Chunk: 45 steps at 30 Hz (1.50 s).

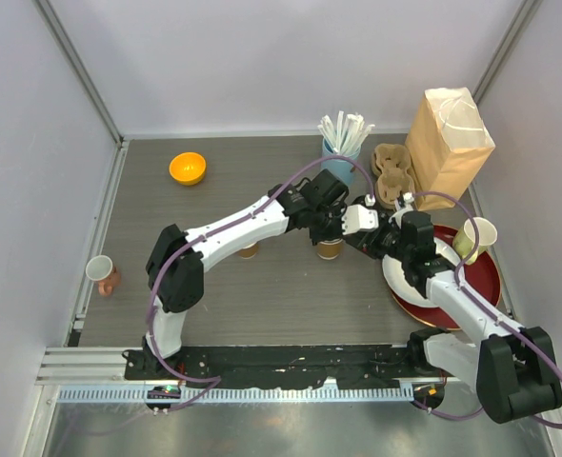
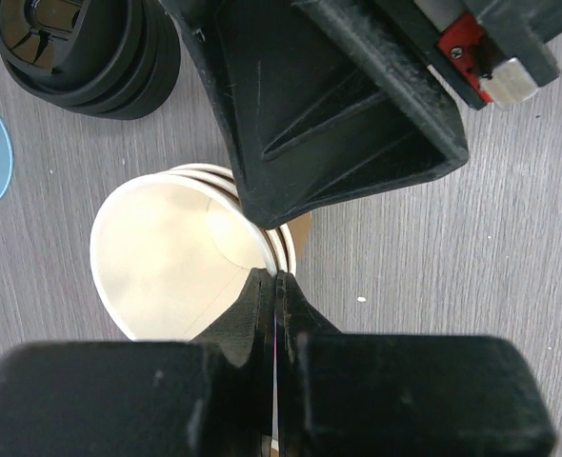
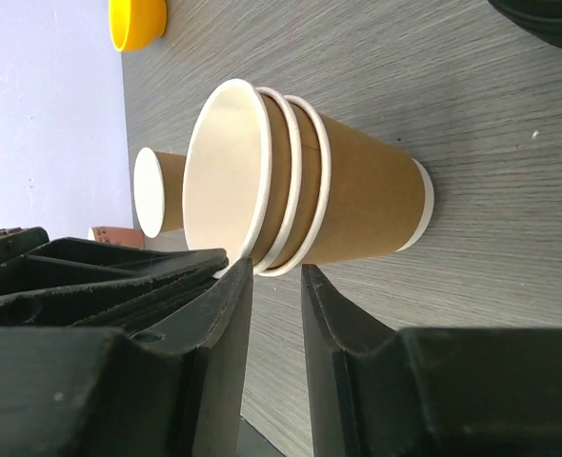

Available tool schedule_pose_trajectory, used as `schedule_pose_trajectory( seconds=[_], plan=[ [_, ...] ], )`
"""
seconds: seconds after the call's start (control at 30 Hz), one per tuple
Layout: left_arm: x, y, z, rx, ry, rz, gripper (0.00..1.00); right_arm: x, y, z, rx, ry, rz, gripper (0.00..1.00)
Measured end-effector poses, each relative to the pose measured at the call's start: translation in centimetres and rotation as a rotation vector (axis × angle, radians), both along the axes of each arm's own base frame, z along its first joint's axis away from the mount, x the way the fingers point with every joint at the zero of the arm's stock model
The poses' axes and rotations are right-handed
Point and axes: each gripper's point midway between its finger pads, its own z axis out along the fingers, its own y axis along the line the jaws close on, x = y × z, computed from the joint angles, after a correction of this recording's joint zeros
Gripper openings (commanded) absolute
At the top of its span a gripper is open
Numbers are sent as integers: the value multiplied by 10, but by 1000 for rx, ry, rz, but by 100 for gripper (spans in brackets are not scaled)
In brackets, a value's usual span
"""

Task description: Pack the takeout coffee

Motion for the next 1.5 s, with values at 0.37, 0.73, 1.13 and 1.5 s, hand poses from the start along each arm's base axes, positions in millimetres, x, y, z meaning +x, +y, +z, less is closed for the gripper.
schedule_pose_trajectory(
  seconds=[0.37,0.73,1.13,1.5],
  plan=[
    [-1,0,-1,12,-11,2,0,7,2,-12,3,27,0,31],
    [1,-4,10,33,-86,-9,0,5,-2,-20,-19,36,-16,31],
    [9,-6,114,-80,-205,4,0,6,-12,6,-121,-15,-9,32],
    [-21,75,129,-1,-192,73,0,12,-22,55,-238,-121,10,34]
  ],
)
